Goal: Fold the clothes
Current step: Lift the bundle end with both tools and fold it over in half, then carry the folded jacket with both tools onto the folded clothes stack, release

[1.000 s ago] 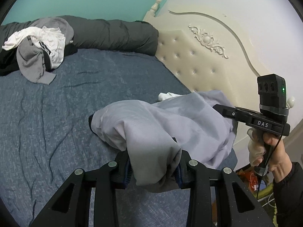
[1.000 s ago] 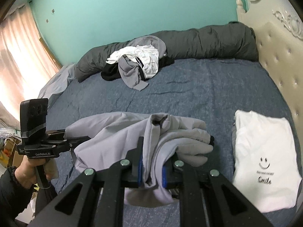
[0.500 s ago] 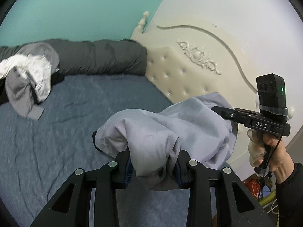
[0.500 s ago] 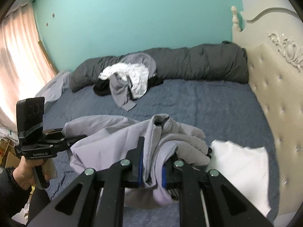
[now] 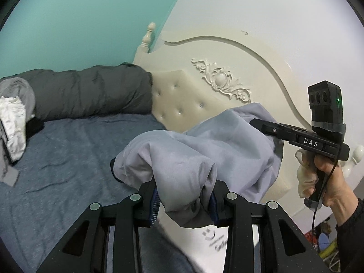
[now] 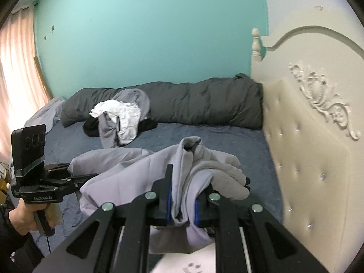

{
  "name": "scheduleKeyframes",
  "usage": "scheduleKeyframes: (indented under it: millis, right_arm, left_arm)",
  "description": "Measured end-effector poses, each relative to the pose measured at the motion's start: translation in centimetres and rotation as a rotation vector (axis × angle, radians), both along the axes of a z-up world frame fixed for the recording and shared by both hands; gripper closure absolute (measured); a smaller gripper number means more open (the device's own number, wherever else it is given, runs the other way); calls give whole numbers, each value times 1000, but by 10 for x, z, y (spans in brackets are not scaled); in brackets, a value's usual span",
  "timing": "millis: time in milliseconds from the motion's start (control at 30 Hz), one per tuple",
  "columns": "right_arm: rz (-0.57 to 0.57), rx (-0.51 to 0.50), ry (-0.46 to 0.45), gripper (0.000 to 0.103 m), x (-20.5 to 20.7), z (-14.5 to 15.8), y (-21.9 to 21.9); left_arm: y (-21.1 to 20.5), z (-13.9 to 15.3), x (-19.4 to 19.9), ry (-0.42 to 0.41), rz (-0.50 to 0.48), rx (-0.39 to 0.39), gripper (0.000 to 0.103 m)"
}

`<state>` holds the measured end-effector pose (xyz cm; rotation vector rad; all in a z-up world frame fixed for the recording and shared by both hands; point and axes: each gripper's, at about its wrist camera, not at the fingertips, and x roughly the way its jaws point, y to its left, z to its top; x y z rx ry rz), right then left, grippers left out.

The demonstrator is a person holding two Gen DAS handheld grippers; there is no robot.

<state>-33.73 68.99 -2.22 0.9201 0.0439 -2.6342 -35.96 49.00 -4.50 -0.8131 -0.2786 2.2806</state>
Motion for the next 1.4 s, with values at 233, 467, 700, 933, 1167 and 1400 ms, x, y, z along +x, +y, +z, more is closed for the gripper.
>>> scheduleKeyframes:
  millis: [233,467,700,933,1167,1400]
  right_arm:
    - [-75,53,-32,90,12,-66,56]
    - [-68,-2,-84,90,55,-111,95]
    - [-65,-46,-183,90,80,-137,115]
    - [-104,-139,-244,90,107,-162,135]
    - [-137,-190,-322,90,123,-184,141]
    - [-209,-220,-342,73,136,-204,148]
  left_arm:
    - [85,-69,-2,-71,-49,-31,65]
    - [104,-105,45,-93,-105,-53,65]
    - [100,-129,76,-189,-128,-63,65]
    - [96,-143,105,-231,-153,-62,65]
    - [96,-163,114,-298,-188,-54,64]
    - [79,-185,120,-389,-202,-1,57]
